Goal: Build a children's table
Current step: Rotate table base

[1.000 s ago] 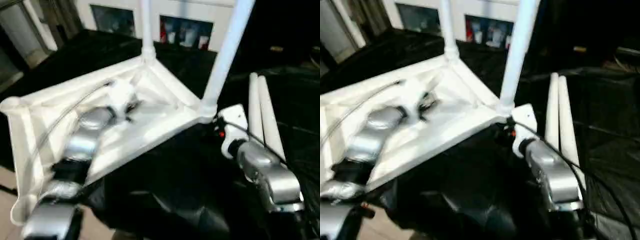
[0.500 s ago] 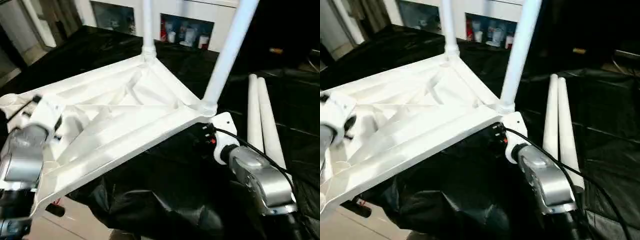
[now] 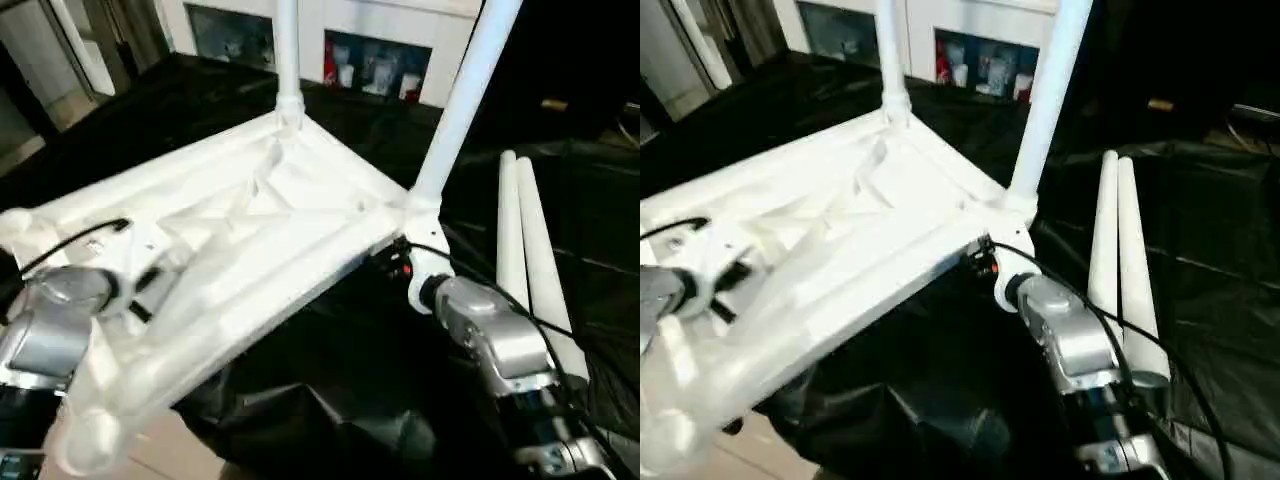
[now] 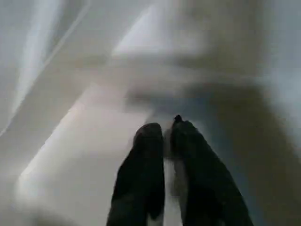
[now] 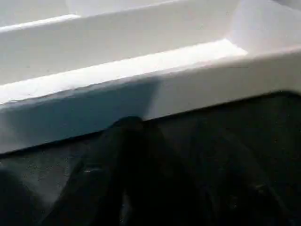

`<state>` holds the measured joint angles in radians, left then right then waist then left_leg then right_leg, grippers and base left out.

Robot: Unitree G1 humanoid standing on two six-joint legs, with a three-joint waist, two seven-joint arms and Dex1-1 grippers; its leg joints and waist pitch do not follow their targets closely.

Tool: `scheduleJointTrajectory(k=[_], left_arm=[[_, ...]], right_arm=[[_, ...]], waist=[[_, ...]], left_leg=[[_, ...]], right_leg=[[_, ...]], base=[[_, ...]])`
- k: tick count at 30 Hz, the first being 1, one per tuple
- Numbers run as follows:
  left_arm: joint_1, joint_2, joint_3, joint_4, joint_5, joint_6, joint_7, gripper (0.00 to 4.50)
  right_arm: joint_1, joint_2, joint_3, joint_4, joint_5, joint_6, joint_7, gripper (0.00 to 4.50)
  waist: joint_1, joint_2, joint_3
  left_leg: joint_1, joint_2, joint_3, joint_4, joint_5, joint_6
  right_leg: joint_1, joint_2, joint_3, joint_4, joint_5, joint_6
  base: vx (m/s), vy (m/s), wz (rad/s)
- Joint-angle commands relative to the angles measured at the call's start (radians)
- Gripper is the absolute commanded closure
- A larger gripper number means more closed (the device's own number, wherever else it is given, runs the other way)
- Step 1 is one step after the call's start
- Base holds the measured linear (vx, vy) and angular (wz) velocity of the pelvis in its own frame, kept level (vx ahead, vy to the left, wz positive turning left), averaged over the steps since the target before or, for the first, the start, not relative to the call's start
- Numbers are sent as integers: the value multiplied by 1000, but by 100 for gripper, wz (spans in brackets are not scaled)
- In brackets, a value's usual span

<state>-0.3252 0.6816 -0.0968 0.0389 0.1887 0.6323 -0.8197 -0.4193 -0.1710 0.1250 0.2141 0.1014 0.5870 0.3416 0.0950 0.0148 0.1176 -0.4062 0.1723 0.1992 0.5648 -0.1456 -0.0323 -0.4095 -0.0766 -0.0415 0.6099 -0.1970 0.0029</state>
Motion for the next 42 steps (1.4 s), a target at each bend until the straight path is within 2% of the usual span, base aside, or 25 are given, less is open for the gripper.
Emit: scheduleJointTrajectory(k=[1, 3, 5, 6, 9, 10, 12, 13, 14, 15, 16, 17, 20, 21, 22, 25, 29, 31, 33, 35, 36, 37, 39, 42], left_arm=[[12, -12, -57, -57, -67, -6, -94, 435], [16, -12, -95, -121, -158, -37, -210, 441], [10, -11, -121, -134, -177, -53, -258, 450], [10, -11, -121, -134, -177, -53, -258, 450], [-49, -59, -167, -91, -200, -110, -331, 450], [-62, -70, -171, -77, -200, -114, -333, 450], [-89, -91, -181, -51, -210, -135, -352, 450], [-136, -127, -198, 4, -204, -161, -351, 450], [-141, -130, -200, 11, -201, -165, -349, 450], [-171, -152, -211, 60, -180, -195, -327, 450], [-195, -168, -218, 105, -159, -222, -302, 450], [-243, -200, -221, 201, -122, -271, -239, 450], [-281, -221, -219, 277, -95, -301, -182, 450], [-294, -225, -219, 301, -85, -312, -163, 450], [-349, -237, -221, 405, -45, -360, -90, 450], [-377, -242, -215, 456, -31, -372, -51, 450], [-462, -262, -212, 663, 12, -459, 90, 450], [-475, -275, -199, 701, 14, -470, 141, 450], [-501, -310, -168, 789, 11, -511, 253, 450], [-514, -343, -134, 844, -4, -546, 341, 450], [-514, -351, -122, 847, -13, -558, 355, 450], [-514, -361, -109, 855, -26, -578, 366, 450], [-514, -378, -87, 863, -63, -624, 343, 450], [-491, -386, -51, 812, -119, -635, 284, 450]], right_arm=[[-16, 3, 11, 32, -7, -16, 19, 244], [-43, -1, 15, 76, -10, -37, 40, 268], [-58, -7, 19, 100, -11, -52, 53, 285], [-58, -7, 19, 100, -11, -52, 53, 285], [-99, -22, 29, 164, -23, -96, 90, 318], [-103, -25, 31, 171, -24, -101, 96, 318], [-114, -31, 39, 186, -29, -113, 113, 341], [-129, -35, 42, 206, -33, -123, 129, 354], [-131, -35, 42, 207, -34, -124, 130, 354], [-138, -36, 44, 214, -37, -128, 136, 354], [-144, -37, 45, 219, -39, -132, 141, 365], [-156, -39, 49, 230, -43, -140, 146, 392], [-166, -40, 49, 239, -47, -148, 148, 399], [-170, -42, 47, 241, -48, -151, 148, 405], [-184, -49, 34, 244, -53, -162, 135, 405], [-189, -55, 21, 234, -53, -159, 120, 405], [-183, -73, -30, 164, -43, -134, 103, 405], [-178, -76, -42, 141, -38, -125, 92, 405], [-166, -84, -61, 94, -35, -110, 73, 405], [-151, -96, -82, 43, -34, -79, 51, 405], [-148, -98, -92, 29, -29, -64, 45, 405], [-141, -103, -107, 5, -24, -44, 37, 405], [-126, -110, -127, -43, -13, -5, 37, 405], [-98, -112, -156, -131, 9, 83, 31, 405]], waist=[[1, 11, -73], [2, 8, -73], [0, 9, -73], [-2, 7, -73], [-4, 9, -77], [-5, 6, -77], [-5, 8, -78], [-5, 8, -80], [-4, 13, -81], [-5, 9, -82], [-5, 11, -83], [-5, 15, -84], [-4, 11, -87], [-7, 9, -85], [-6, 14, -87], [-6, 12, -87], [-1, 12, -90], [0, 12, -93], [-2, 10, -90], [1, 10, -94], [2, 7, -93], [3, 8, -94], [5, 7, -92], [11, 7, -91]], left_leg=[[39, 54, -31, -68, -221, -29], [41, 53, -29, -67, -227, -27], [41, 53, -27, -67, -227, -24], [37, 52, -28, -67, -220, -24], [40, 51, -26, -63, -206, -22], [39, 50, -25, -62, -202, -20], [39, 50, -25, -61, -201, -19], [38, 49, -24, -58, -193, -14], [38, 49, -26, -58, -190, -13], [38, 48, -25, -56, -183, -9], [38, 47, -24, -54, -182, -10], [36, 48, -26, -54, -175, -8], [36, 50, -28, -52, -189, -6], [32, 48, -29, -53, -185, -3], [36, 48, -28, -50, -192, 0], [36, 50, -30, -51, -195, -3], [36, 48, -29, -47, -176, 8], [37, 50, -31, -46, -166, 12], [33, 45, -29, -45, -163, 19], [35, 47, -30, -43, -160, 25], [35, 49, -31, -43, -159, 32], [35, 49, -31, -43, -156, 38], [35, 50, -30, -43, -157, 43], [36, 51, -29, -43, -150, 49]], right_leg=[[33, -70, 44, -57, -75, -229], [32, -72, 45, -60, -93, -235], [32, -68, 46, -60, -97, -235], [37, -68, 45, -58, -96, -233], [37, -68, 45, -57, -80, -239], [39, -67, 45, -58, -76, -242], [40, -68, 45, -57, -66, -245], [43, -67, 45, -55, -50, -249], [43, -67, 44, -54, -45, -250], [44, -66, 44, -54, -30, -253], [45, -64, 43, -53, -20, -255], [48, -66, 43, -50, -2, -258], [53, -70, 42, -50, -4, -260], [54, -68, 41, -51, -4, -258], [51, -67, 41, -53, -11, -258], [53, -68, 40, -51, -10, -260], [53, -65, 40, -48, 26, -265], [54, -65, 38, -44, 57, -265], [55, -61, 38, -47, 64, -268], [57, -65, 38, -45, 76, -273], [58, -68, 38, -45, 77, -275], [58, -69, 38, -46, 71, -279], [56, -69, 38, -49, 64, -283], [56, -69, 38, -46, 69, -292]], base=[[0, 0, 0], [0, 0, 0], [0, 0, 0], [0, 0, 0], [0, 0, 0], [0, 0, 0], [0, 0, 0], [0, 0, 0], [0, 0, 0], [0, 0, 0], [0, 0, 0], [0, 0, 0], [0, 0, 0], [0, 0, 0], [0, 0, 0], [0, 0, 0], [0, 0, 0], [0, 0, 0], [0, 0, 0], [0, 0, 0], [0, 0, 0], [0, 0, 0], [0, 0, 0], [0, 0, 0]])
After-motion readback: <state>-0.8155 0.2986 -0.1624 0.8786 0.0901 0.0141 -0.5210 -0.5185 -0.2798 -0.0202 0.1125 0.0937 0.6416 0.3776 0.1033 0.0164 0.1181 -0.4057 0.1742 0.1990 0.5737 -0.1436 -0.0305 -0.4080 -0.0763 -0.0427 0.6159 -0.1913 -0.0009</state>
